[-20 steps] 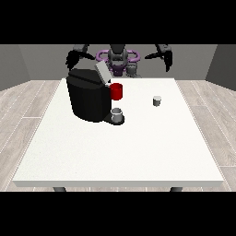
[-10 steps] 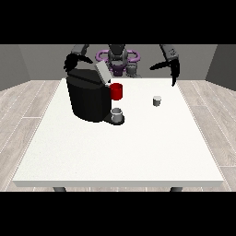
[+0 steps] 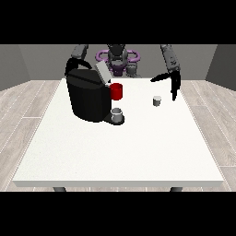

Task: Insert the coffee pod into the coffee machine and close the lid

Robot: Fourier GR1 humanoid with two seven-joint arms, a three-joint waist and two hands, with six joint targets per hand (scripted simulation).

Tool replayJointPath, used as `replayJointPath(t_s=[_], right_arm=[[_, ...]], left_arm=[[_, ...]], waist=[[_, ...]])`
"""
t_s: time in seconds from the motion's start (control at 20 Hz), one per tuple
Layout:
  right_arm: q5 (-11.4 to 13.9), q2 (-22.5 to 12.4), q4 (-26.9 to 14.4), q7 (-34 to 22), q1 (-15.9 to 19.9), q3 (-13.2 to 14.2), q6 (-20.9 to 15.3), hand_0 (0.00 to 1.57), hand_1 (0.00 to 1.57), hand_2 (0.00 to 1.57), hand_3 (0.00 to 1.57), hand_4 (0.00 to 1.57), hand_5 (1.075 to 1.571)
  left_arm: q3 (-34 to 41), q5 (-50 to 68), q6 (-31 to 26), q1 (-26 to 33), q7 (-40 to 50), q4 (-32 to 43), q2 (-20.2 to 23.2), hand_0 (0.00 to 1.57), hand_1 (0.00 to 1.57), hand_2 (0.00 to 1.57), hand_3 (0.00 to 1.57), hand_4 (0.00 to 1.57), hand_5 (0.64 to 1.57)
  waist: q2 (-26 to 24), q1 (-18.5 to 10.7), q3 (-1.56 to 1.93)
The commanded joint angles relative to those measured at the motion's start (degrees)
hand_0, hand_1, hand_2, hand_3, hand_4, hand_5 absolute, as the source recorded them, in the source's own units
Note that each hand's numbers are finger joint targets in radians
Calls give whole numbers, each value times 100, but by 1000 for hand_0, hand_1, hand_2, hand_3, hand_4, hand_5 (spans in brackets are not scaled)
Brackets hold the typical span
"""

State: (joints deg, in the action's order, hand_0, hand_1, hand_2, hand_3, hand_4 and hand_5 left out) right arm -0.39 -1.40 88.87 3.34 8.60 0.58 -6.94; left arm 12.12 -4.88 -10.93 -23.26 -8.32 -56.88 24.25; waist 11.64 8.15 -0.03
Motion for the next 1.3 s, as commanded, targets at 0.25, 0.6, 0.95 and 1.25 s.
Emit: replayJointPath(t_s=[0.25, 0.6, 0.95, 1.25], right_arm=[[414, 72, -370, -3, 237, -130, -308, 0, 0, 0, 0, 423, 1571], [217, -44, -709, -227, 601, 185, -291, 0, 0, 0, 0, 392, 1571], [228, -25, -543, -358, 322, 34, -193, 0, 0, 0, 0, 453, 1571], [13, -239, -689, -149, 540, 253, -34, 0, 0, 0, 0, 487, 1571]], left_arm=[[-362, -808, 293, -489, -309, 885, 77, 0, 0, 113, 0, 0, 1571], [-473, -1175, 503, -748, -226, 1503, -82, 647, 647, 718, 349, 0, 1571], [-727, -1781, 636, -652, -488, 1972, 228, 580, 580, 719, 472, 0, 1571], [-778, -2165, 1224, -1049, -625, 2076, 241, 645, 645, 788, 527, 0, 1571]], waist=[[189, -24, 0], [55, -128, 1], [-33, 15, 1], [221, 128, 2]])
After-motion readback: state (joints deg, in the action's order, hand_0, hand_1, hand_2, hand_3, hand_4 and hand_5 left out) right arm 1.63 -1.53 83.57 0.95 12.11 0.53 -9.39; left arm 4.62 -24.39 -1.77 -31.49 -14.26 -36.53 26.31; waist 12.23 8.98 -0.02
